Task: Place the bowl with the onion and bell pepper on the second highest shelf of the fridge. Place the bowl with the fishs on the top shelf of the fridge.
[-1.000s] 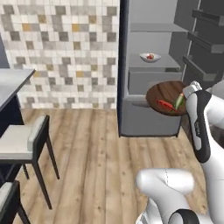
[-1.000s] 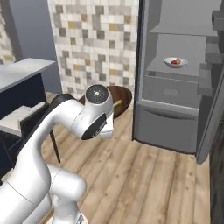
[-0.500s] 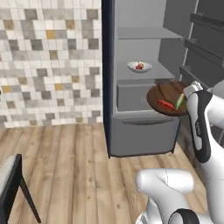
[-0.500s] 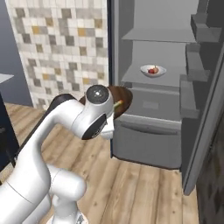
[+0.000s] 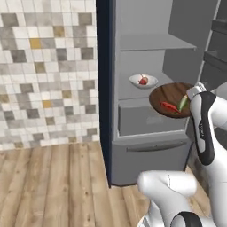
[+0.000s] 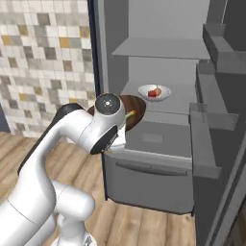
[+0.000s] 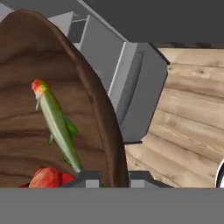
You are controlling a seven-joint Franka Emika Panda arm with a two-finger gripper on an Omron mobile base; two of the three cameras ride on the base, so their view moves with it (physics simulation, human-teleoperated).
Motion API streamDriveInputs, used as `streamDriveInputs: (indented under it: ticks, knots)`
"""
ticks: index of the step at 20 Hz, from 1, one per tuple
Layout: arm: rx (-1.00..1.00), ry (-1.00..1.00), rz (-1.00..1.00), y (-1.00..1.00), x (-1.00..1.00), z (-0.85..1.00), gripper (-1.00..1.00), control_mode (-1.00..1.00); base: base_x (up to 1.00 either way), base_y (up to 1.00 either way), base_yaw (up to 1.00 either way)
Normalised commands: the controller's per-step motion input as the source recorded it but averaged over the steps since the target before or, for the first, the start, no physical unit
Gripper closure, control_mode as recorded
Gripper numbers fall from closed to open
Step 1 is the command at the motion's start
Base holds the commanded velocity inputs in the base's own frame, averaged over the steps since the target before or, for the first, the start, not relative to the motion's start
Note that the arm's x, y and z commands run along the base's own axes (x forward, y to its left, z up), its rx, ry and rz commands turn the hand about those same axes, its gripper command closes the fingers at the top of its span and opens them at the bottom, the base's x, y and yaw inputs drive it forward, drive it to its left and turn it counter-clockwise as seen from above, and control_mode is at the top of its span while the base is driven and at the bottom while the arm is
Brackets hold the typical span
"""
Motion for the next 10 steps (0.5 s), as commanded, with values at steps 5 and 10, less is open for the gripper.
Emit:
streamDriveInputs:
  ticks: [5,10]
  knots:
    - [0.0,0.0,0.0,0.0,0.0,0.0,1.0,1.0,1.0,0.0,-0.12]
    - [0.0,0.0,0.0,0.0,0.0,0.0,1.0,1.0,1.0,-0.32,-0.12]
